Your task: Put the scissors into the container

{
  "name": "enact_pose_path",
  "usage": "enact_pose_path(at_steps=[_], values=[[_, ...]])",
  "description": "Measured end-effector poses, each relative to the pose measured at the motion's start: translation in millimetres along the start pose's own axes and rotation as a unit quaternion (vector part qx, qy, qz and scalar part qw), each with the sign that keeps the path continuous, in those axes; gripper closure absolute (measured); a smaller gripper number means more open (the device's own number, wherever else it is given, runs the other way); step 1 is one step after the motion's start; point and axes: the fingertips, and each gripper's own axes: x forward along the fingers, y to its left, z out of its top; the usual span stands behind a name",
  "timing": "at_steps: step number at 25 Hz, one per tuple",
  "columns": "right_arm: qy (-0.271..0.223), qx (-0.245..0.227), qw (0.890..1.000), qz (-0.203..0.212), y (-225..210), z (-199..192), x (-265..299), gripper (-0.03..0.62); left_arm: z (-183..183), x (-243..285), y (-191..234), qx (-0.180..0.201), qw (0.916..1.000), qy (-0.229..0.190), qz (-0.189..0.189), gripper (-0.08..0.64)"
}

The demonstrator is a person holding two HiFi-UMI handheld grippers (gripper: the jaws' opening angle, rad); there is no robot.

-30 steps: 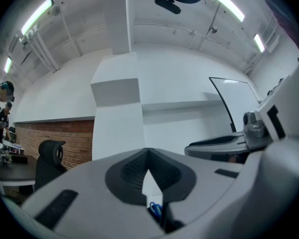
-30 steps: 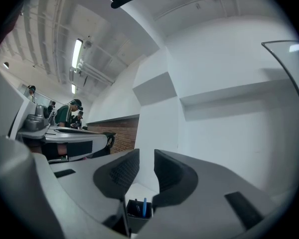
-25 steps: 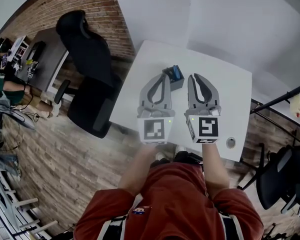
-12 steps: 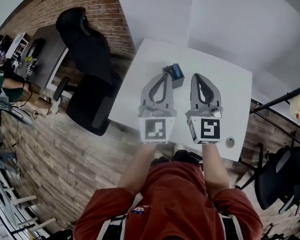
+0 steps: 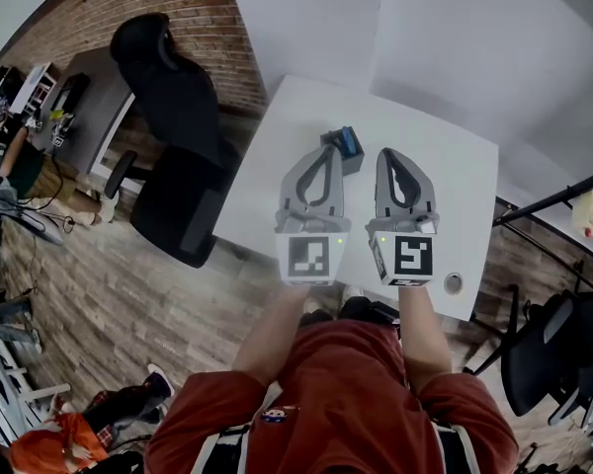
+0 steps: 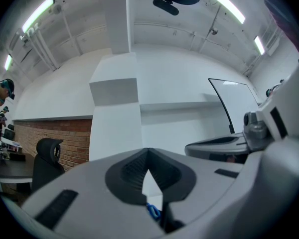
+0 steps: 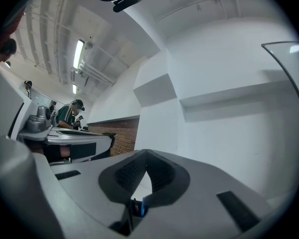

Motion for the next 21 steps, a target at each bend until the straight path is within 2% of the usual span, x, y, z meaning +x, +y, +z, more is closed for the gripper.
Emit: enact_pose_path(at_steps=[5,21], values=[[0.001,0.0,1.0,-0.001,-2.0,-1.7,0.4,0.583,-0.4,2.0,-2.5,-0.012,0.9999,-0.002,0.001,0.548],[0.011,-0.002,1.0,0.006,-3.6,-8.6,3.3,0.583,-4.7,4.2,-4.0,-0.009,0.9999,0.007,0.004,0.548]])
